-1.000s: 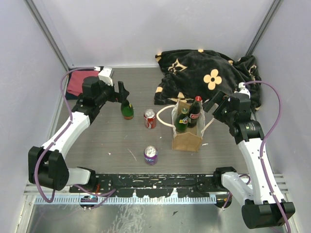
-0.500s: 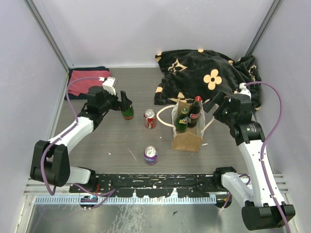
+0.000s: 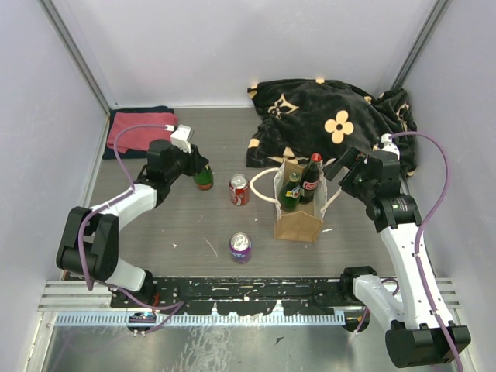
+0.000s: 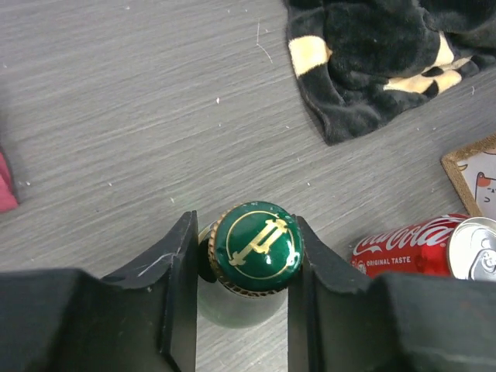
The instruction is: Place the beverage into the canvas bag
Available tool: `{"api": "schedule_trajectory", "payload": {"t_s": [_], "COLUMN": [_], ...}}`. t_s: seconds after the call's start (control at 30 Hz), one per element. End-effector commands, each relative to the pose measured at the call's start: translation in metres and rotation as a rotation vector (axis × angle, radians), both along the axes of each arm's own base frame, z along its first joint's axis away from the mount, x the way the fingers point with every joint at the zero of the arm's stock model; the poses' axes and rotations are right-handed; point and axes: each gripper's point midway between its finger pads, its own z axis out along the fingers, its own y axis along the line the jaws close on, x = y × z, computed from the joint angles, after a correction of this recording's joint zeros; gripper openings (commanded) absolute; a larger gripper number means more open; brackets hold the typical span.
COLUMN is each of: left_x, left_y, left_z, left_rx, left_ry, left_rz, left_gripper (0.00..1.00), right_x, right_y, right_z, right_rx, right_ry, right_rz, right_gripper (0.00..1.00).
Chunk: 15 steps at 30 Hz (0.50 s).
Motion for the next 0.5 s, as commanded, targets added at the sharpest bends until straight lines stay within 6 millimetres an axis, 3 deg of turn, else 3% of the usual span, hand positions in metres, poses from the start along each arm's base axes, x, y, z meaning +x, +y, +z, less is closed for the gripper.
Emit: {"api": "schedule_trajectory", "payload": {"t_s": [0.0,0.03,0.07,0.2,0.47], "left_x": [0.008,0.008,0.008,0.003,-0.027], "left_y": [-0.001,-0.002,-0.002,-0.005,-0.042], "left_z": [0.012,0.017,0.023,0.057,0.176], "left_rx": [-0.013,-0.017,-0.021,-0.048,-0.133], "left_ry": [-0.058,-0.065,-0.073,-0.097,-0.21], "left_rz": [0.009,0.006,0.004,-0.014,-0.188], "left_gripper": [0.19,0.07,0.01,0.0,0.0], "right_x": [0.004,0.004,0.005,0.005,0.002], "right_y": [-0.002,-0.002,-0.001,-0.001,-0.001], "right_z": [0.016,0.017,0.018,0.02,0.023], "right_rx": [0.014,0.014,0.015,0.022,0.027], "right_ry": [-0.069,-0.069,-0.071,-0.075,-0.083], "right_rz": [-0.019,-0.019,-0.018,-0.019,-0.022], "right_gripper": [1.0,1.0,1.0,1.0,1.0]}}
